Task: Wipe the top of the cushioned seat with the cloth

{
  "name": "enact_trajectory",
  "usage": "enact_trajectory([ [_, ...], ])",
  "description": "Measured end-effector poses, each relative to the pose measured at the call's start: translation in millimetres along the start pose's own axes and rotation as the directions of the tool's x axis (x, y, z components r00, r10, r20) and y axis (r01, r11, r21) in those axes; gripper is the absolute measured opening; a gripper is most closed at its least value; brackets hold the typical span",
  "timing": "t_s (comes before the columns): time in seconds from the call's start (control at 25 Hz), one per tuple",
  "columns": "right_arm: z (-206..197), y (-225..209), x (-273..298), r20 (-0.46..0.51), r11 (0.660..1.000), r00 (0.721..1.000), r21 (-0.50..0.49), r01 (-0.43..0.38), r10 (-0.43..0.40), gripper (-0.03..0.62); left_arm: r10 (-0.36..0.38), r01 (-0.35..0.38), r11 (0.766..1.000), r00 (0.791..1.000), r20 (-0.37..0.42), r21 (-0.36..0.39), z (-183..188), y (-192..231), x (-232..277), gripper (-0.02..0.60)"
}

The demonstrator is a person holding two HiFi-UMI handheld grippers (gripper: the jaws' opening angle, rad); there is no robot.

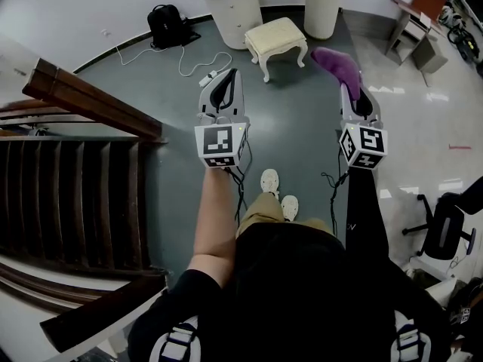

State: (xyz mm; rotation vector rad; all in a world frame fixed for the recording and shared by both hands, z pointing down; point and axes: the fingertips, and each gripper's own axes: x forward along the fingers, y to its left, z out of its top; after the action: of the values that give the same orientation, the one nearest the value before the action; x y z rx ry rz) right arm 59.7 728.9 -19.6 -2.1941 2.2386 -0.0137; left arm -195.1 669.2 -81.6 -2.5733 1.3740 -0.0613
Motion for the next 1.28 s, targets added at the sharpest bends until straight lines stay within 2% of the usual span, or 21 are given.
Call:
enact_trajectory([
  [0.28, -4, -2, 27, -0.011, 1.000, 1.000, -0.005, -0.011, 0.011, 0.086, 0.031, -0.031, 0.999, 0.999, 0.015, 0.006, -3, 16, 21, 0.008],
  [0.56, -4, -1, 84, -0.010, 1.000, 1.000, -0.006, -0.022, 0.021, 0.086, 0.057, -0.057, 0.998, 0.998, 0.030, 0.015, -14, 50, 65, 0.008],
  [1.28, 3, -22, 259, -0.017, 0.999, 0.999, -0.007, 0.049, -0.049, 0.084, -0.040, 0.040, 0.999, 0.998, 0.038, -0.005, -42, 126, 235, 0.008],
])
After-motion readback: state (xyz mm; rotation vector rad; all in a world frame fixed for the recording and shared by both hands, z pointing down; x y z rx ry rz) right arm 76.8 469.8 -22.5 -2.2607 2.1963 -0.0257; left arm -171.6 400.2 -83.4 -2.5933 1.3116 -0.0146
